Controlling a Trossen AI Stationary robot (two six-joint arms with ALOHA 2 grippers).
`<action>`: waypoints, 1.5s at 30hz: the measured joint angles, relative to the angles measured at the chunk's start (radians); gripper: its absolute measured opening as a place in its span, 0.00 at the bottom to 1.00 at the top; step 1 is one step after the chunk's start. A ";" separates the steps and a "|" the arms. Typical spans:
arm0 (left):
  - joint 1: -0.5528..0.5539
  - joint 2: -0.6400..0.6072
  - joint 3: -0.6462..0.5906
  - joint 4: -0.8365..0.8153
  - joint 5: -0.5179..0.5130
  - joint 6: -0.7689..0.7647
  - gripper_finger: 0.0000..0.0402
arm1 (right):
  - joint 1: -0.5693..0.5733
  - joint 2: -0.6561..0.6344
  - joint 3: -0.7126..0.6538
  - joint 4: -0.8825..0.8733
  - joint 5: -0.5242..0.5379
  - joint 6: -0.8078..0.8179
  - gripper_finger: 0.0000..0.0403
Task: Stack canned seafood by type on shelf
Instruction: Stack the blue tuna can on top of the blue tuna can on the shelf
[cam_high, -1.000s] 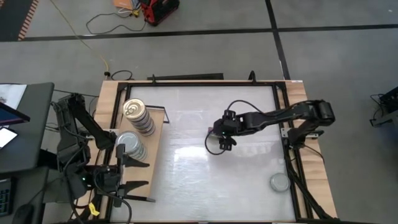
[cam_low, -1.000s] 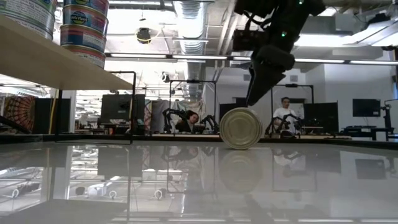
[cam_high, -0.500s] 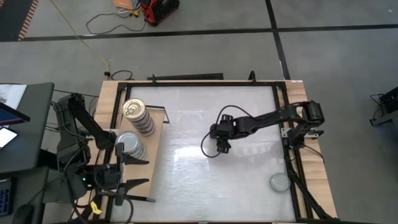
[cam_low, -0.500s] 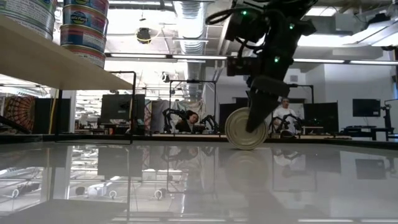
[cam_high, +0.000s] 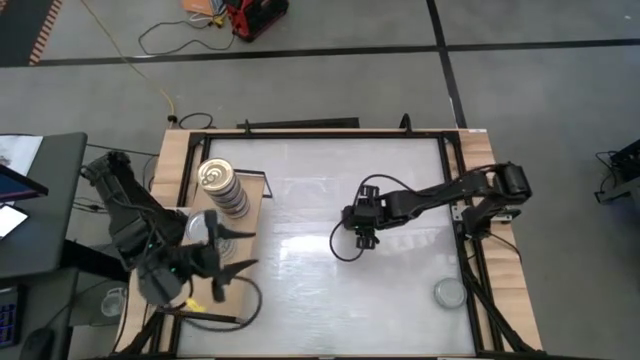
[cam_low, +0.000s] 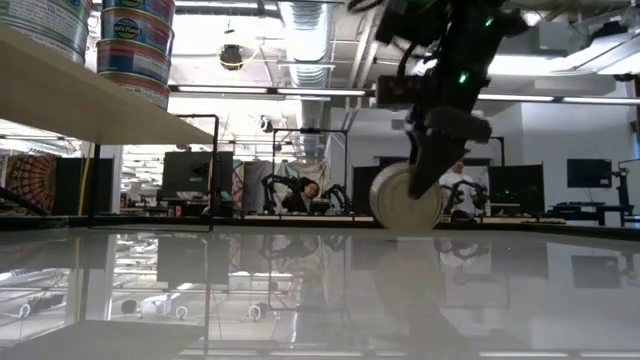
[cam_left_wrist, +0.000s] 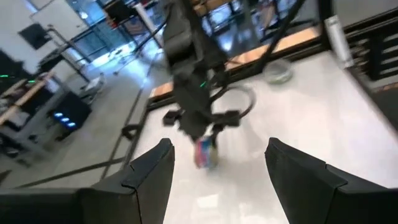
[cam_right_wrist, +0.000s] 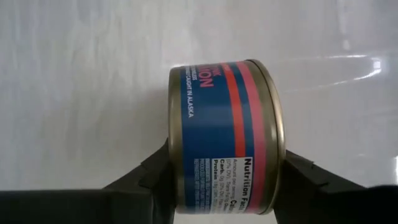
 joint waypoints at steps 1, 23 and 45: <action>0.020 0.000 0.000 0.001 0.005 0.020 0.60 | 0.007 -0.020 0.007 -0.018 0.019 -0.002 0.53; 0.259 0.036 0.001 0.174 0.179 0.511 0.75 | 0.280 -0.238 0.081 0.662 0.353 -0.683 0.54; 0.288 0.152 0.001 0.370 0.067 0.738 0.89 | 0.298 -0.106 0.081 0.999 0.347 -0.893 0.55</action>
